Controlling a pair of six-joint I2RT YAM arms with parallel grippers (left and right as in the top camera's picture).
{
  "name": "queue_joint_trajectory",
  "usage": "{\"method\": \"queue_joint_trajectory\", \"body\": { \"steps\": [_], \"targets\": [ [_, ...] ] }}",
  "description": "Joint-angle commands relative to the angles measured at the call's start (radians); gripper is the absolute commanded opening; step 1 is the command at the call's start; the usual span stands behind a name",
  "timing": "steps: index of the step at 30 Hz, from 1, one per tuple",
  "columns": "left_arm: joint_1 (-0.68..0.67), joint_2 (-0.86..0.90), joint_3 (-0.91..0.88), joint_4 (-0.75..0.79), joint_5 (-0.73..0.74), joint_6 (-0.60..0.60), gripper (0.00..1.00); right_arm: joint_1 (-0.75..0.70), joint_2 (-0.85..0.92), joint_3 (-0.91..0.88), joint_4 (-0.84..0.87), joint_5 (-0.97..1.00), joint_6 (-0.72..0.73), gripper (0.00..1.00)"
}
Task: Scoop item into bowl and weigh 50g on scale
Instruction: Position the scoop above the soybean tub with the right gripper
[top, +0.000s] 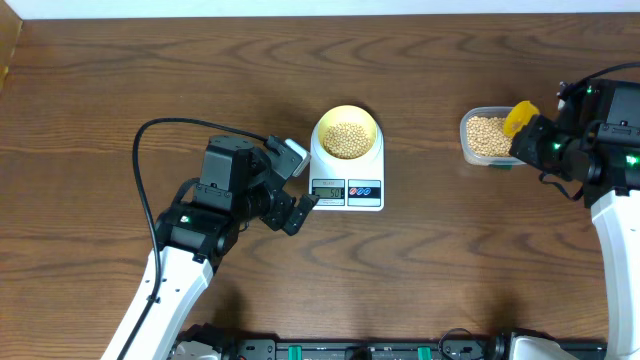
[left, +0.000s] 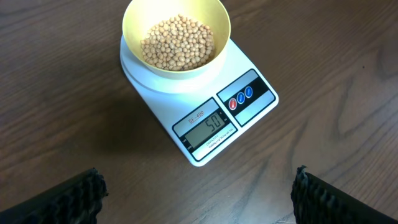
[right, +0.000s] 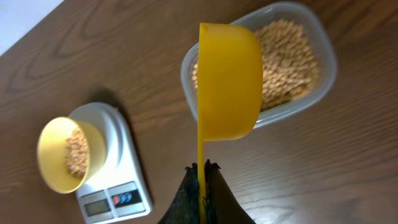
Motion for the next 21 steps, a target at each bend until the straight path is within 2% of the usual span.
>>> {"method": "queue_joint_trajectory", "body": {
  "steps": [1,10,21],
  "targets": [
    [0.004,-0.006,0.004,0.001,0.005,0.002,0.98,-0.002,-0.009,0.006,0.026,0.082,-0.078,0.01],
    [0.004,-0.006,0.004,0.001,0.005,0.002,0.98,0.071,-0.008,0.006,0.046,0.193,-0.203,0.01],
    [0.004,-0.006,0.004,0.001,0.005,0.002,0.98,0.139,-0.008,0.006,-0.010,0.317,-0.221,0.01]
  ]
}}
